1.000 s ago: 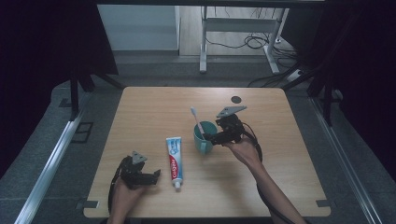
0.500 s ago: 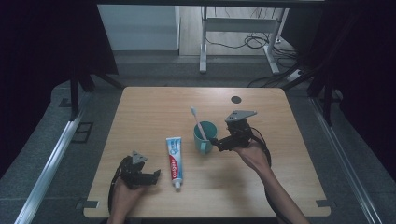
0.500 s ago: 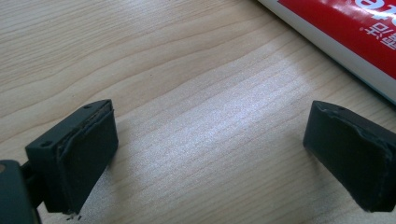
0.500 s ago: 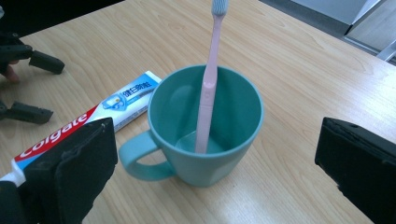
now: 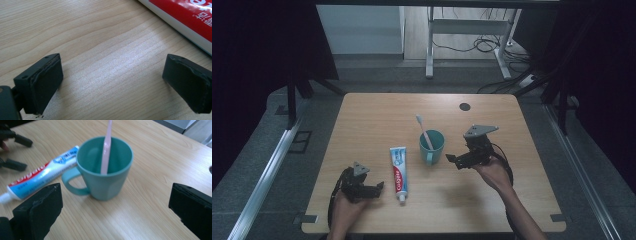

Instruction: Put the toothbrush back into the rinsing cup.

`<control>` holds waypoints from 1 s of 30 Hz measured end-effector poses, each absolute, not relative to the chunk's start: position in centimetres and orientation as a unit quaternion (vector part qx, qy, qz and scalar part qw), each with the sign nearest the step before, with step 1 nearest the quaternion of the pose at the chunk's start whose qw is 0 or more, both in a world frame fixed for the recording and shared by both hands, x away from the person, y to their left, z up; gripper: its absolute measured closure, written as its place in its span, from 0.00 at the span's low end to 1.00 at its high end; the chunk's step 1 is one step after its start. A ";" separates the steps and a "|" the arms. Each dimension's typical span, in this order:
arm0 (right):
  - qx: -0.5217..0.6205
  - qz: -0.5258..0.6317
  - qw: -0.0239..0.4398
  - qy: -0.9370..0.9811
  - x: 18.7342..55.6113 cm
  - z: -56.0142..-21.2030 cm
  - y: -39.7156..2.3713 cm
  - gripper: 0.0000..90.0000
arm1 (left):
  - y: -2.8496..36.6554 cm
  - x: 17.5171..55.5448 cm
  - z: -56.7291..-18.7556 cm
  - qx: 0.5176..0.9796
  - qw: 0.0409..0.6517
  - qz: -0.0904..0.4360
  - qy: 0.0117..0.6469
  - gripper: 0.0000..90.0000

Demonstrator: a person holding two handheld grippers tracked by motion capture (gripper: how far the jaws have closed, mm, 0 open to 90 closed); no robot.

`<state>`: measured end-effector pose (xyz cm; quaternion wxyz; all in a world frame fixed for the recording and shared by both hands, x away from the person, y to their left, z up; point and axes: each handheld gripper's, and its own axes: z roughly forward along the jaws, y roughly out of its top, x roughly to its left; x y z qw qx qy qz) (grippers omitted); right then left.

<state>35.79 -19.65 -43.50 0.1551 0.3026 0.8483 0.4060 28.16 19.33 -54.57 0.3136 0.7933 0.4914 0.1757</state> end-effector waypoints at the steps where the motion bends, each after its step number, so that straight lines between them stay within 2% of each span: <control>1: 0.304 0.404 0.156 0.849 35.7 -43.6 -19.9 0.00 | 19.3 28.2 -54.6 0.793 0.314 0.176 0.492 0.03; 30: 0.326 0.371 0.173 0.852 32.6 -47.4 -23.6 0.00 | 19.3 28.2 -54.6 0.794 0.312 0.174 0.491 0.03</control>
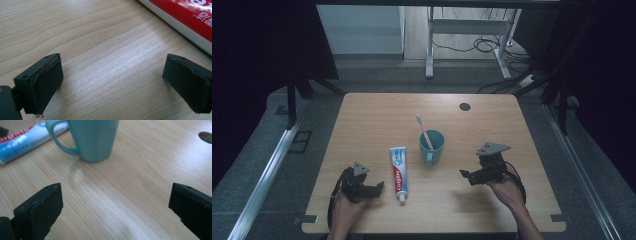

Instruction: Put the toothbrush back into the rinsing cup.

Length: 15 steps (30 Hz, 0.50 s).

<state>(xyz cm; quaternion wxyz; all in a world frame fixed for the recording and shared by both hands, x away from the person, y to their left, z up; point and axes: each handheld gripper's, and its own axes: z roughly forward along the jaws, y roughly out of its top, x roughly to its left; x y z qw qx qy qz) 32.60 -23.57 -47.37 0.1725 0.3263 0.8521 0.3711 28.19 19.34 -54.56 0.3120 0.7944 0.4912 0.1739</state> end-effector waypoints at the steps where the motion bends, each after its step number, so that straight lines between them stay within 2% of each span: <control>1: 0.328 0.370 0.171 0.852 32.3 -47.9 -23.8 0.00 | 19.4 28.2 -54.6 0.795 0.312 0.174 0.491 0.03; 15: 0.353 0.369 0.162 0.844 31.4 -50.7 -25.7 0.00 | 19.4 28.3 -54.6 0.794 0.312 0.176 0.491 0.03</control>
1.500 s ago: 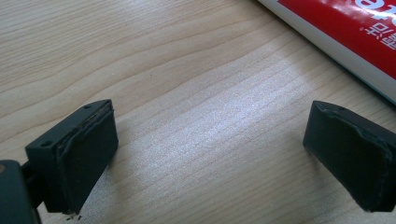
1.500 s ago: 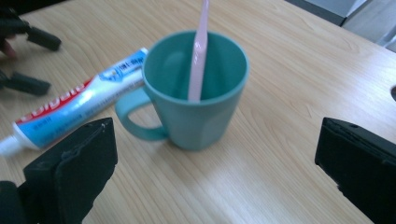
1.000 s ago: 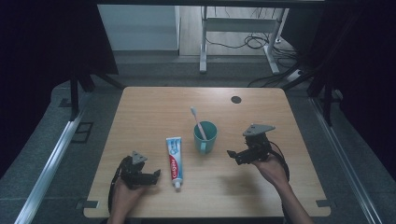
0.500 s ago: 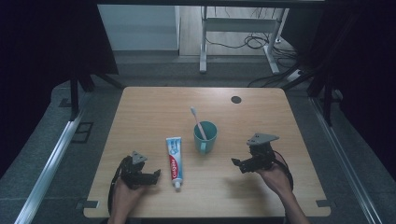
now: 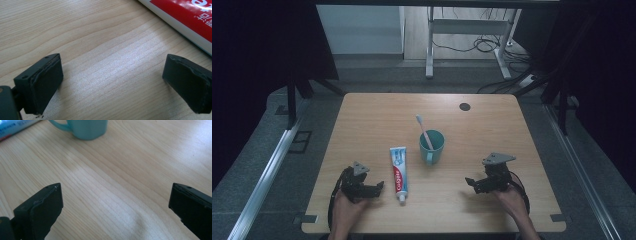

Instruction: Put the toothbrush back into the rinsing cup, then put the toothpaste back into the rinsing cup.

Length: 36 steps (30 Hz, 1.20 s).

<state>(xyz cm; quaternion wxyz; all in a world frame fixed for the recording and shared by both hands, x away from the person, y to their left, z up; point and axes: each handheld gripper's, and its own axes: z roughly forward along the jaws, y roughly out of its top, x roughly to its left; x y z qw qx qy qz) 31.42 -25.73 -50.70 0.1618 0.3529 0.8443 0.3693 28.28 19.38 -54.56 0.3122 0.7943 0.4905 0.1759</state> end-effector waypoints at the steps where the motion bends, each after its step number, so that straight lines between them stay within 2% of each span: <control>1: 0.354 0.368 0.162 0.844 31.3 -50.9 -25.8 0.00 | 19.4 28.3 -54.6 0.794 0.312 0.176 0.491 0.03; 14: 0.357 0.340 0.165 0.854 30.9 -54.1 -26.3 0.00 | 19.3 28.3 -54.6 0.796 0.312 0.174 0.490 0.02; 21: 0.366 0.347 0.153 0.850 31.1 -54.3 -26.8 0.00 | 19.2 28.6 -54.4 0.799 0.303 0.168 0.491 0.02; 28: 0.368 0.347 0.151 0.849 31.1 -54.4 -26.8 0.00 | 19.1 28.7 -54.1 0.800 0.298 0.167 0.493 0.07; 36: 0.368 0.348 0.151 0.849 31.1 -54.4 -26.8 0.01 | 19.0 28.5 -53.5 0.800 0.306 0.168 0.489 0.19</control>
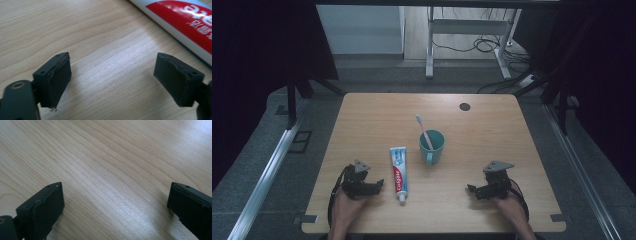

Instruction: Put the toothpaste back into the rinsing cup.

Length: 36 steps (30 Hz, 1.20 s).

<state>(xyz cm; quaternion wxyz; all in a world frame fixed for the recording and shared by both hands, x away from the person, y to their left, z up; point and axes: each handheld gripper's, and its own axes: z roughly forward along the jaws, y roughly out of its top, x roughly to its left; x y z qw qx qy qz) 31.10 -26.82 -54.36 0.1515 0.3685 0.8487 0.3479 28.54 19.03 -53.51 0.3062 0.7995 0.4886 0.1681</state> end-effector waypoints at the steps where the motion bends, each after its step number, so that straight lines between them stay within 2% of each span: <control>1: 0.369 0.348 0.152 0.849 31.1 -54.4 -26.8 0.01 | 19.1 28.5 -53.3 0.800 0.311 0.166 0.486 0.26; 12: 0.371 0.348 0.152 0.848 31.1 -54.4 -26.8 0.01 | 19.0 28.3 -52.6 0.799 0.329 0.158 0.478 0.71; 13: 0.371 0.348 0.152 0.847 31.1 -54.4 -26.8 0.01 | 19.0 28.3 -52.5 0.802 0.329 0.156 0.474 0.71; 14: 0.371 0.348 0.152 0.847 31.1 -54.4 -26.9 0.01 | 18.8 28.2 -52.4 0.806 0.328 0.156 0.467 0.80; 15: 0.371 0.348 0.152 0.847 31.1 -54.4 -26.9 0.01 | 18.8 28.2 -52.4 0.806 0.328 0.156 0.467 0.85; 19: 0.372 0.348 0.152 0.847 31.0 -54.4 -26.8 0.01 | 18.5 28.1 -51.8 0.806 0.344 0.156 0.456 0.99; 36: 0.375 0.347 0.154 0.846 31.0 -54.4 -26.8 0.01 | 16.1 28.5 -50.0 0.806 0.375 0.121 0.442 0.99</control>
